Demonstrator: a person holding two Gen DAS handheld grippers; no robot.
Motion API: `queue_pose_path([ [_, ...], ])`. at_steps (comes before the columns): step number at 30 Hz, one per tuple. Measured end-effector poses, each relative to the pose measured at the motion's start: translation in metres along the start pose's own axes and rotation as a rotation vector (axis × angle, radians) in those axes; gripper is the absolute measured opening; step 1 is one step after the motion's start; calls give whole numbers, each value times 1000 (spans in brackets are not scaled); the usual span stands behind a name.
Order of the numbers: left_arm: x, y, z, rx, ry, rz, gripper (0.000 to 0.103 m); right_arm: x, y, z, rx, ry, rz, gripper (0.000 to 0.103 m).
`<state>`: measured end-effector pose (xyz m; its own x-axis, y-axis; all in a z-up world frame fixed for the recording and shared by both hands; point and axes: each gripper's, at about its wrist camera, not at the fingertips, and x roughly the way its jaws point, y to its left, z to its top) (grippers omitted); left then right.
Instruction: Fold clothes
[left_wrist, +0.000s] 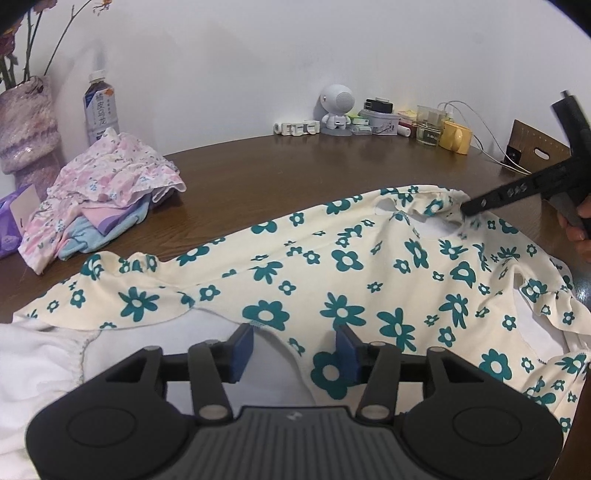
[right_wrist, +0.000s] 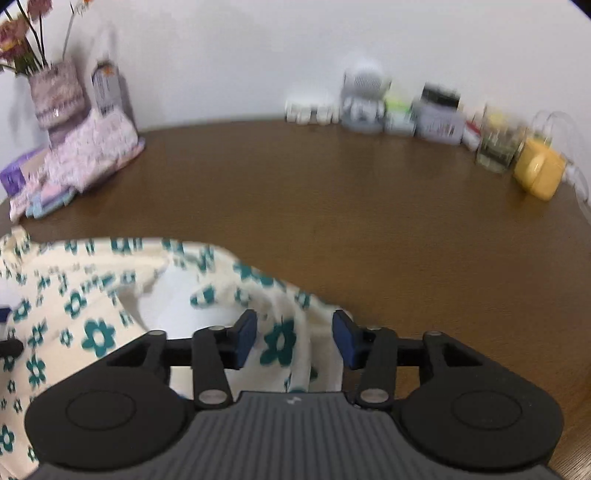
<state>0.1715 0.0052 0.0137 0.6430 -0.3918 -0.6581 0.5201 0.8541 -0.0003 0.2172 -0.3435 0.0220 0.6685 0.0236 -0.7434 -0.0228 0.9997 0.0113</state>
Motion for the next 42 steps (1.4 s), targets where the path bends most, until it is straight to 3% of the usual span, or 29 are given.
queue_pose_path([
  [1, 0, 0, 0, 1, -1, 1, 50, 5, 0, -1, -9, 22, -2, 4],
  [5, 0, 1, 0, -3, -3, -1, 50, 3, 3, -2, -27, 19, -13, 5],
  [6, 1, 1, 0, -4, -4, -2, 50, 0, 4, -1, -24, 14, -11, 11],
  [7, 1, 1, -1, -4, -4, -2, 50, -7, 4, -1, -12, 1, -20, 24],
  [9, 1, 1, -1, -5, -5, -2, 50, -29, 7, -5, -6, -44, -2, 41],
  [13, 1, 2, -1, -6, -5, -3, 50, -66, 24, -31, -55, -11, 126, 41],
  [15, 1, 2, -1, -7, -5, -4, 50, -72, 37, -50, -104, 36, 147, 41],
  [19, 1, 1, 0, -5, 0, 0, 50, -66, 55, -77, -181, 84, 77, 41],
  [20, 1, 0, -1, -3, 2, 1, 50, -62, 58, -81, -202, 92, 46, 36],
  [22, 1, 0, -1, 1, 4, 2, 50, -64, 62, -84, -258, 81, 20, 6],
  [27, 1, 3, 0, -10, 8, 7, 51, -71, 51, -80, -314, 114, -29, 6],
  [29, -2, 3, 0, -26, 13, 7, 50, -75, 53, -80, -321, 122, -5, 10],
  [32, -15, 1, -1, -46, -1, -11, 50, -91, 46, -73, -233, 65, 69, 40],
  [33, -22, -1, -3, -46, -11, -20, 50, -97, 40, -70, -188, 37, 92, 42],
  [36, -38, -13, -7, -24, -36, -59, 50, -96, 23, -65, -86, -13, 0, 42],
  [38, -44, -24, -10, -3, -37, -85, 50, -83, 15, -66, -35, 17, -19, 42],
  [39, -46, -29, -12, 6, -28, -96, 50, -77, 13, -68, -21, 39, -14, 41],
  [42, -44, -40, -23, 21, 16, -100, 50, -65, 18, -77, -78, 99, 5, 9],
])
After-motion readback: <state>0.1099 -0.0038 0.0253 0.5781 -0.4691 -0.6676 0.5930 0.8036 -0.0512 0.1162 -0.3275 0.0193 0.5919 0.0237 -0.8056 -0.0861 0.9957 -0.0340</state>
